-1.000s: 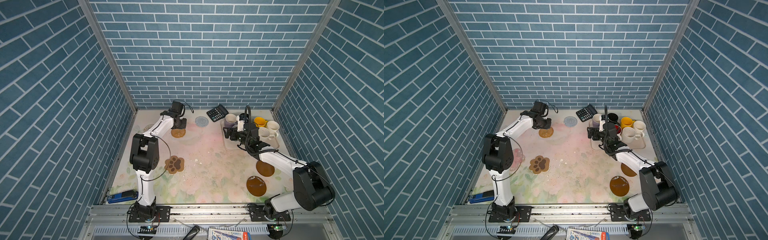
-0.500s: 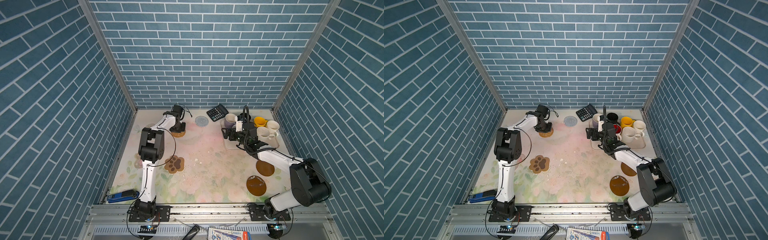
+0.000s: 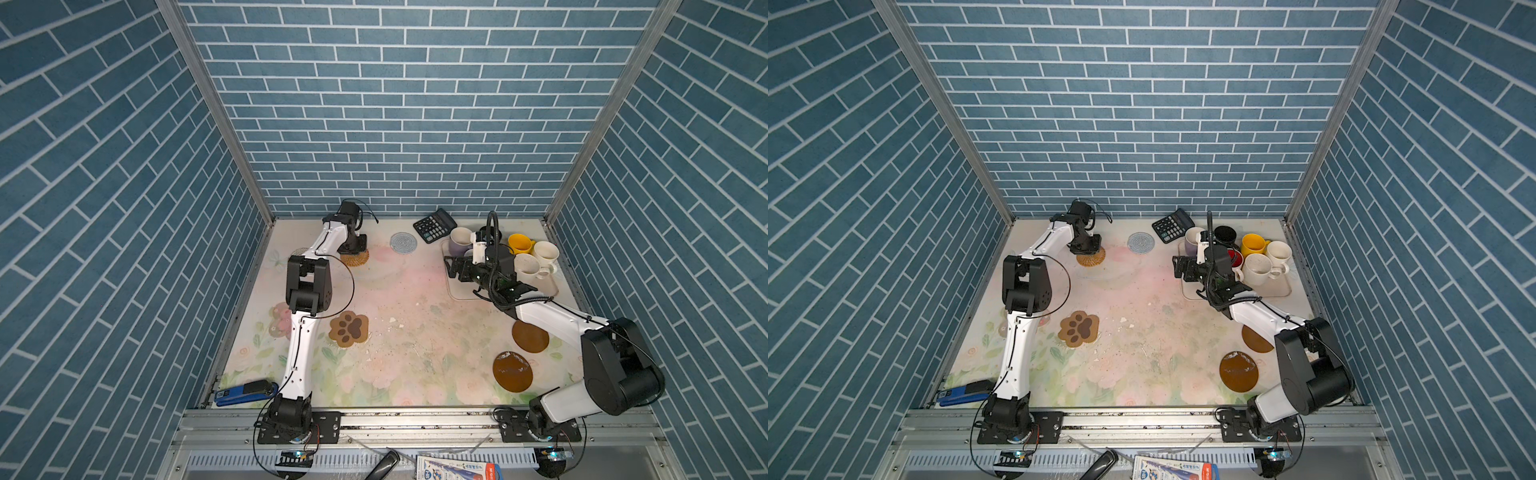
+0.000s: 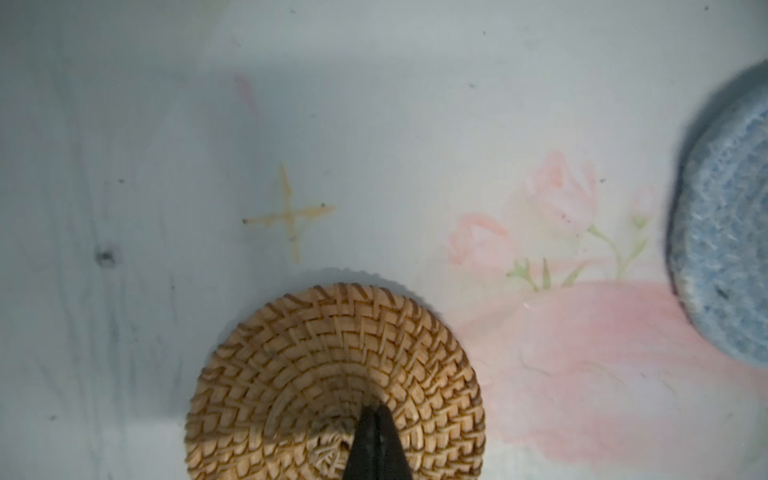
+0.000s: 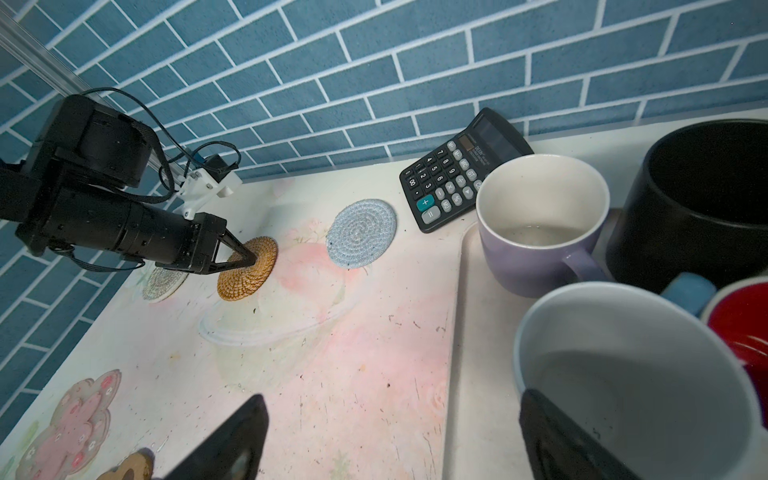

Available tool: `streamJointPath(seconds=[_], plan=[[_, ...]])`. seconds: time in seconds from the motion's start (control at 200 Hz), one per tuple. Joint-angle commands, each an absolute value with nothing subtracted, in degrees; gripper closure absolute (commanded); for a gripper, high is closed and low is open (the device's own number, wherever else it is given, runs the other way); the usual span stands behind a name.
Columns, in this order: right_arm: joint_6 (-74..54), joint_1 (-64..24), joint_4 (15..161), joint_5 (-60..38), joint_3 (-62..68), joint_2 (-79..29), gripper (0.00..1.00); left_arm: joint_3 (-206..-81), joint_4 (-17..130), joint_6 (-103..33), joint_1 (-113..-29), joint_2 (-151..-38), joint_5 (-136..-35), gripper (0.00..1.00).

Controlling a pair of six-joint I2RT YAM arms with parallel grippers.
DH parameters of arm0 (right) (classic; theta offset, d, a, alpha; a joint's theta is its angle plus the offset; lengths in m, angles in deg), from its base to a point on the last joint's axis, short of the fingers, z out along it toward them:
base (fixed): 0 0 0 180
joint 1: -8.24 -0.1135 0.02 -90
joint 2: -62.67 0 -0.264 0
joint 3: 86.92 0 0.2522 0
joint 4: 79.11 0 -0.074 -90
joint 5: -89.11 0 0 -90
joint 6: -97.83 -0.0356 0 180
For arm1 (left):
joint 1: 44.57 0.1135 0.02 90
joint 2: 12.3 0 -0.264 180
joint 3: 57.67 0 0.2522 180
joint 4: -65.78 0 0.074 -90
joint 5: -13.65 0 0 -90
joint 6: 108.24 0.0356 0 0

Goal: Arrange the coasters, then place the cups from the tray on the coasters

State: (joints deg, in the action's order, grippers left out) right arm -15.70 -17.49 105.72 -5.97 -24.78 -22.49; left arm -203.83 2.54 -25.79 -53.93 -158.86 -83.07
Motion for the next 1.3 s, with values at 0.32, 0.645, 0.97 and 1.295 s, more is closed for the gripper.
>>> streamJointPath(seconds=[0.32, 0.645, 0.97, 1.295], plan=[[-15.1, -17.9, 106.6, -5.6, -22.8, -20.8, 0.05, -219.1, -4.8, -27.5, -52.4, -168.5, -81.8, 1.0], [-15.0, -19.4, 102.9, -6.9, -21.1, -16.3, 0.01, -217.7, -2.8, -28.1, -52.5, -161.9, -80.8, 0.76], [-14.0, -20.6, 87.1, -6.2, -14.6, -9.1, 0.01, -214.2, -5.9, -28.2, -54.8, -147.9, -80.3, 0.45], [-14.5, -20.7, 70.2, -4.6, -14.0, 3.1, 0.01, -196.9, -3.7, -29.5, -59.9, -129.9, -83.9, 0.21]])
